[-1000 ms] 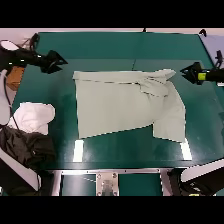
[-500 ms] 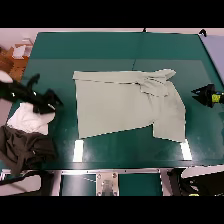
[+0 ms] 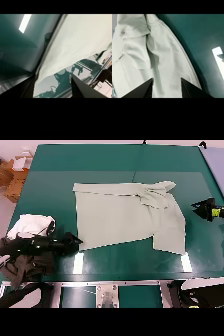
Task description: Fold the shirts.
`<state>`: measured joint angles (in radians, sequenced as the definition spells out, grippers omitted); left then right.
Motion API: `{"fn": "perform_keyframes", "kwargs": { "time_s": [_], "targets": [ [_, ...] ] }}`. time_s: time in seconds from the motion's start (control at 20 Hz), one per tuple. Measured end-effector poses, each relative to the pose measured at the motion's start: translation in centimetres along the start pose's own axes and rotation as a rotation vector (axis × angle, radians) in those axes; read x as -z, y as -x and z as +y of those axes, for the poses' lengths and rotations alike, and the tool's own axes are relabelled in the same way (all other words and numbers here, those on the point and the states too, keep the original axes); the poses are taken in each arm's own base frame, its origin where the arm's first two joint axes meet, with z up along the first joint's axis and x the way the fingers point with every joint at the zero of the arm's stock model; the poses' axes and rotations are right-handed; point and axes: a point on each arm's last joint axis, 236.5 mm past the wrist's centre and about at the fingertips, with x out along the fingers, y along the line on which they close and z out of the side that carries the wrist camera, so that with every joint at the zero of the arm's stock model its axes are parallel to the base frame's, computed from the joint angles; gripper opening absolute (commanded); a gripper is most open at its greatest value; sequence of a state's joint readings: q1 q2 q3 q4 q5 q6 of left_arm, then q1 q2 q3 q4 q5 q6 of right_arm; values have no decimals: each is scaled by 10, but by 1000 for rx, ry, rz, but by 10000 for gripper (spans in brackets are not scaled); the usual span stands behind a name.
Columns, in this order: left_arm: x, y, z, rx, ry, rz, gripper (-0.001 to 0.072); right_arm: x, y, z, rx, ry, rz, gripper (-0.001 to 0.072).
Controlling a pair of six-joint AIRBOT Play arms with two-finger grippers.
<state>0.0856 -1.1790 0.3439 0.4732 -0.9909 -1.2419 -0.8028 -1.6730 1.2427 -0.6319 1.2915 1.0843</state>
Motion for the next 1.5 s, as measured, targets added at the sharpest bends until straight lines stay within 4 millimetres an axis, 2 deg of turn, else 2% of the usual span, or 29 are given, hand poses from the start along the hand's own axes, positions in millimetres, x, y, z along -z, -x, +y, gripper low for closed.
{"fn": "perform_keyframes", "kwargs": {
  "time_s": [0.1,0.15,0.2,0.35,0.45,0.65,0.8,0.95,1.15,1.2,1.3,1.35,1.45,1.5],
  "targets": [
    [3,-12,0,-11,-13,-17,167,0,1,-1,0,1,-2,404],
    [2,-16,2,-22,-26,-27,61,0,1,-2,2,-1,-2,403],
    [1,-17,1,-24,-32,-34,25,0,3,-5,9,-7,0,403],
    [-9,-15,-4,-16,-56,-62,25,6,9,-20,50,-28,16,404],
    [-17,-11,-7,-18,-76,-79,25,17,10,-35,88,-48,46,414],
    [-32,1,-14,-15,-110,-104,25,40,-2,-59,143,-82,89,436],
    [-38,5,-15,-23,-130,-113,25,54,-21,-56,145,-68,133,430],
    [-41,8,-15,-30,-141,-120,25,65,-38,-47,149,-25,179,384],
    [-43,9,-14,-35,-147,-124,24,73,-47,-46,168,21,212,26],
    [-44,9,-15,-35,-150,-124,24,73,-47,-46,168,26,214,21],
    [-48,12,-24,-23,-172,-127,23,68,-44,-39,165,50,204,20],
    [-51,16,-33,-13,-192,-128,23,60,-41,-27,140,62,178,19],
    [-61,28,-64,27,-260,-134,24,39,-30,10,64,107,111,20],
    [-67,37,-85,52,-303,-142,23,25,-19,37,14,146,64,20]
  ]
}}
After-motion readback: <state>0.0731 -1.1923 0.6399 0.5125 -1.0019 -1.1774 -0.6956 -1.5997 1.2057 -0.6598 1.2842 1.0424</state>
